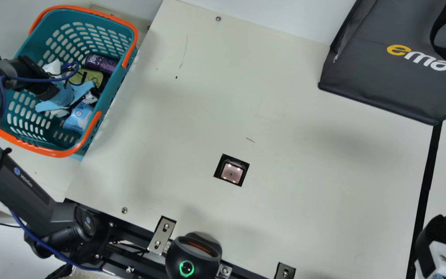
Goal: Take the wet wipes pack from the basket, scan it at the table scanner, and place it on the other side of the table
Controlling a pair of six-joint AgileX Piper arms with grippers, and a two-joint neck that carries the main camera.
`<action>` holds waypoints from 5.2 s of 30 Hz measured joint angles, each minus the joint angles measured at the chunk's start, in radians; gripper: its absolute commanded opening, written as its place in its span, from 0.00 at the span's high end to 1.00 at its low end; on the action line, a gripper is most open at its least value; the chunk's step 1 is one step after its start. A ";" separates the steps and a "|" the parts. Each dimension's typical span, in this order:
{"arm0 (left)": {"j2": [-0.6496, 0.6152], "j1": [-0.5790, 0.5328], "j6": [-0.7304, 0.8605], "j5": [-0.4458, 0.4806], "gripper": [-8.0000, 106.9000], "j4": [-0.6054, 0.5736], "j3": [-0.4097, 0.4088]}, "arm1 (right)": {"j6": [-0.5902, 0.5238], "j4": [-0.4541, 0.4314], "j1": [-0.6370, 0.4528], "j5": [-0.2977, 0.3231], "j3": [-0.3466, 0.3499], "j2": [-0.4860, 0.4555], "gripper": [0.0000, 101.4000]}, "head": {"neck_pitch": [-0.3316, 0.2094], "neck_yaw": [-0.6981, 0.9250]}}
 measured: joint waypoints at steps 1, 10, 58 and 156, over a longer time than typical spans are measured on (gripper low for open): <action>-0.005 0.005 0.008 0.001 1.00 -0.010 0.002 | 0.000 0.000 0.000 0.000 0.000 0.000 0.06 | 0.000 0.000; -0.059 0.043 0.096 0.035 1.00 -0.077 0.017 | 0.000 0.000 0.000 0.000 0.000 0.000 0.06 | 0.002 0.000; -0.405 0.084 0.099 0.278 1.00 -0.067 -0.012 | 0.000 -0.001 0.000 0.001 0.000 0.000 0.06 | 0.002 0.000; -0.625 -1.253 -0.731 0.403 1.00 -0.143 0.056 | 0.000 -0.001 0.000 0.002 0.000 0.000 0.06 | 0.002 0.002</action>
